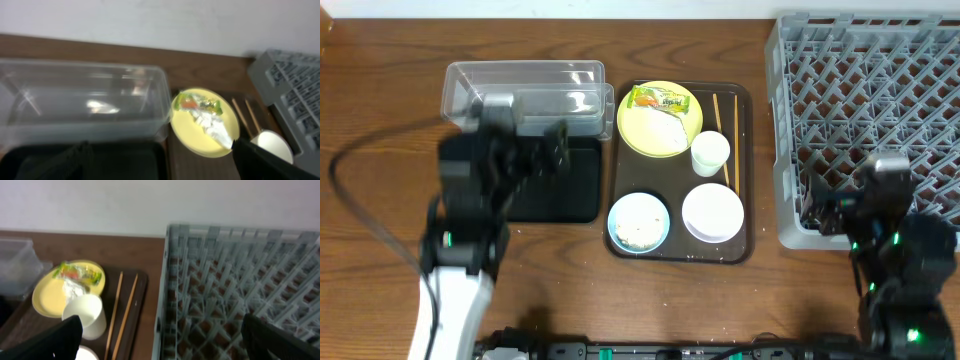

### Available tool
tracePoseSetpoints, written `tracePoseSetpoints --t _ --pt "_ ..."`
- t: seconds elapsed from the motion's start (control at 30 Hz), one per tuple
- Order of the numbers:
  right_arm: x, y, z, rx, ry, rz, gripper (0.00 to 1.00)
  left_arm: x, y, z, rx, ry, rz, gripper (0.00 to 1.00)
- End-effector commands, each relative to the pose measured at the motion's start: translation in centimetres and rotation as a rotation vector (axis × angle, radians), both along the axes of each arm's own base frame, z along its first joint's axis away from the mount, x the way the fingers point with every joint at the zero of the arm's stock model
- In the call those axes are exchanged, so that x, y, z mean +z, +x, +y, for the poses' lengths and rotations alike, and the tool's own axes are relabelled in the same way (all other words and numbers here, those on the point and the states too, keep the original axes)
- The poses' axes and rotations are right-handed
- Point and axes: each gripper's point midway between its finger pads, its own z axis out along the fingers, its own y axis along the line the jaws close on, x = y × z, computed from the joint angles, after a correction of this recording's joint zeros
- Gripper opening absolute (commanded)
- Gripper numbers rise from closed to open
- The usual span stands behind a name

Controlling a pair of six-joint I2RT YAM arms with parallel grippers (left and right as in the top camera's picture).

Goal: Sort waste into correct bins and load items into the dishwasher rack
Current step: 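Reach the left gripper to the yellow plate and grasp the white tissue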

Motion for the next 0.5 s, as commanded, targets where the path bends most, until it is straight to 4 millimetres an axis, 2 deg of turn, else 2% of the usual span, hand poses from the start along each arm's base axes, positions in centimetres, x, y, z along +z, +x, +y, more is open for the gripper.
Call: tracePoseSetpoints --t 0.0,0.1,0.27,0.37,0.47 --pt "1.2 1.3 0.9 0.040 -0.003 0.072 0.99 2.0 3.4 -3.1 -0.101 0.026 0.061 0.91" --pt "1.0 2.1 1.5 0.072 0.015 0.160 0.99 1.4 6.0 -5.8 -0.151 0.049 0.180 0.91" --pt "-0.1 3.2 2.0 0.099 0.033 0.240 0.99 -0.9 9.4 -11.9 -0.264 0.086 0.313 0.91" --pt "-0.7 3.3 2.0 0.101 0.036 0.267 0.99 -3.2 11.2 -15.9 -0.331 0.087 0.307 0.91" --pt "-1.1 3.1 2.0 0.101 0.037 0.284 0.99 -6.1 11.9 -18.4 -0.372 0.088 0.329 0.91"
